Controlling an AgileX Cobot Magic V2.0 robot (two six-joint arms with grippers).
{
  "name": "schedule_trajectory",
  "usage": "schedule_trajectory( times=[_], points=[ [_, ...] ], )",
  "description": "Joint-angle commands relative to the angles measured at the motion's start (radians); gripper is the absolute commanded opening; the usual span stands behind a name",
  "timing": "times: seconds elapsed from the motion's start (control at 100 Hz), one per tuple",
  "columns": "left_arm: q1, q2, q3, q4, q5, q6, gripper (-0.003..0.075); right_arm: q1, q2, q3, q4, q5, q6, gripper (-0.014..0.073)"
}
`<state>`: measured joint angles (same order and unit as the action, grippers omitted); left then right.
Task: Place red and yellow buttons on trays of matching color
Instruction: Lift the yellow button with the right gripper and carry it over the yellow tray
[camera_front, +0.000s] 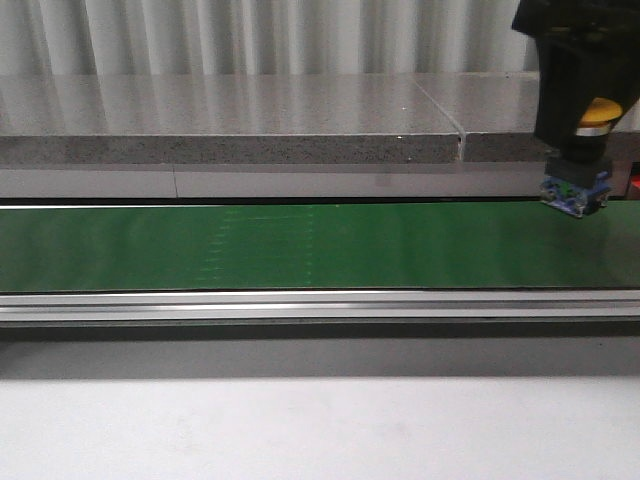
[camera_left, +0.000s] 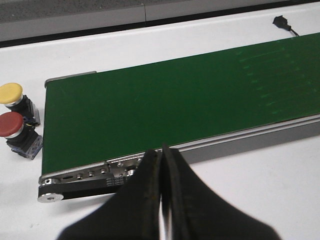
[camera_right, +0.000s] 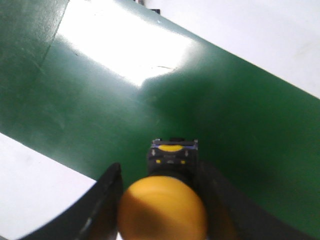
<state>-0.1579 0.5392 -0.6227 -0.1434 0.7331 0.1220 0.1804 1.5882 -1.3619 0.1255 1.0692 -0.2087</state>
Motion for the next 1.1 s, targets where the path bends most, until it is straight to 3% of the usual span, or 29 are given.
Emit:
schedule_trajectory(
  times=[0.0,0.8,1.09],
  points=[
    [-0.007,0.002,-0.026,-0.015,-0.071,-0.001,-0.0020,-0.035,-0.083,0.008,0.006,-0.026,0.013,0.0120],
    [-0.007,0.002,-0.026,-0.015,-0.071,-0.001,-0.0020,-0.611,-0.311,0.305,0.006,-0.055,0.269,0.0120],
    [-0.007,0.002,-0.026,-0.015,-0.071,-0.001,-0.0020,-0.793,-0.310,0.419,0.005,-0.200,0.313,0.0120]
  ],
)
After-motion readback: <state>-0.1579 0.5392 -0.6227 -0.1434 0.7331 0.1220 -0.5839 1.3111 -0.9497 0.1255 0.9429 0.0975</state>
